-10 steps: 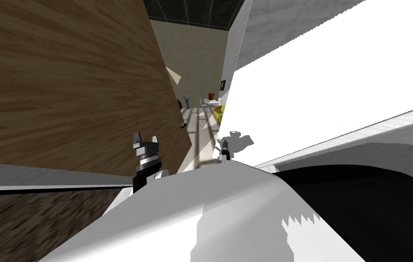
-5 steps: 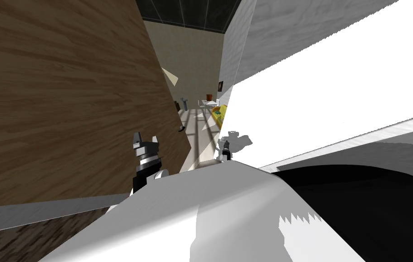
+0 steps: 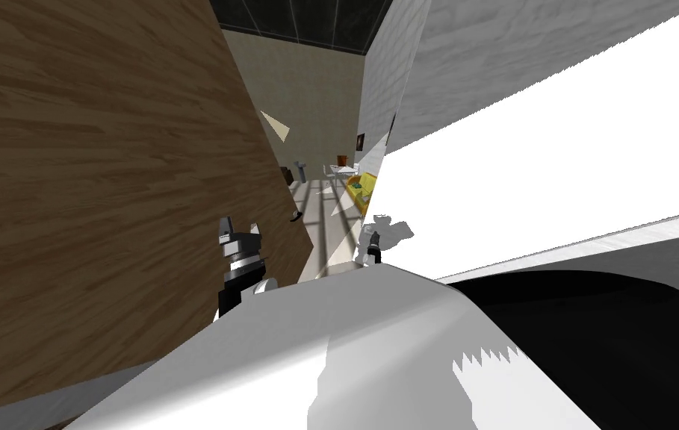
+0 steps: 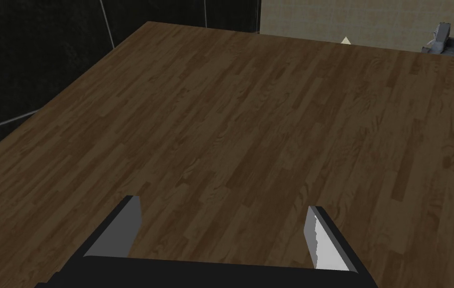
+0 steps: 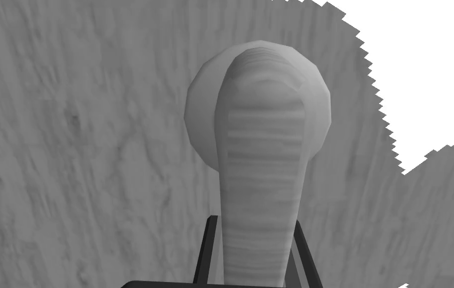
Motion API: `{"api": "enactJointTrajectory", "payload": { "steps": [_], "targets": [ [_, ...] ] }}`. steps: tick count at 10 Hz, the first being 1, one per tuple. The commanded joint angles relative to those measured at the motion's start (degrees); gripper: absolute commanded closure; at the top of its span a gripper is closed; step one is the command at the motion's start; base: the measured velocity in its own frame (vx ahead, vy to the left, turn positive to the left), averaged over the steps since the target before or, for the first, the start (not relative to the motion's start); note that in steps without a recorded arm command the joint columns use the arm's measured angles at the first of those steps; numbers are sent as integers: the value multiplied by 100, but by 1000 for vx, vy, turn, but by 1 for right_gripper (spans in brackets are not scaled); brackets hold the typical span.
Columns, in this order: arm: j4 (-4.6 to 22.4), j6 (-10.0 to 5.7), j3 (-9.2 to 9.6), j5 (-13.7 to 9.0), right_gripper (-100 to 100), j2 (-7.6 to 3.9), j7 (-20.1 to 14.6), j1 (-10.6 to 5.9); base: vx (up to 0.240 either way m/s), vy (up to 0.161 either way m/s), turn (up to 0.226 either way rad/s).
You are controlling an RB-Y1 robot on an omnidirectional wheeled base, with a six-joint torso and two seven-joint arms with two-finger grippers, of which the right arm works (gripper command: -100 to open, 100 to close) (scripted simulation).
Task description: Push the door open
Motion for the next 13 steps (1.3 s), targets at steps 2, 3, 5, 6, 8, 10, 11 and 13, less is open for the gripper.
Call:
{"api": "enactJointTrajectory", "payload": {
  "steps": [2, 3, 5, 6, 8, 10, 11, 13],
  "targets": [
    [-66, -31, -125, -127, 100, 7, 127, -22, 185, -16, -37],
    [-65, -57, -189, -192, 100, 13, 181, -26, 207, -53, -38],
    [-63, -108, -318, -321, 100, 33, 289, -35, 218, -50, -40],
    [-62, -131, -376, -379, 100, 46, 338, -39, 213, -53, -50],
    [-61, -166, -464, -468, 100, 71, 411, -45, 201, -8, -49],
    [-70, -171, -507, -492, 100, 47, 422, 4, 108, -20, -36],
    [-79, -213, -608, -594, 100, 4, 489, 11, 133, -44, -31],
    [-81, -243, -684, -676, 100, -12, 544, 11, 166, -43, -19]
  ]
}}
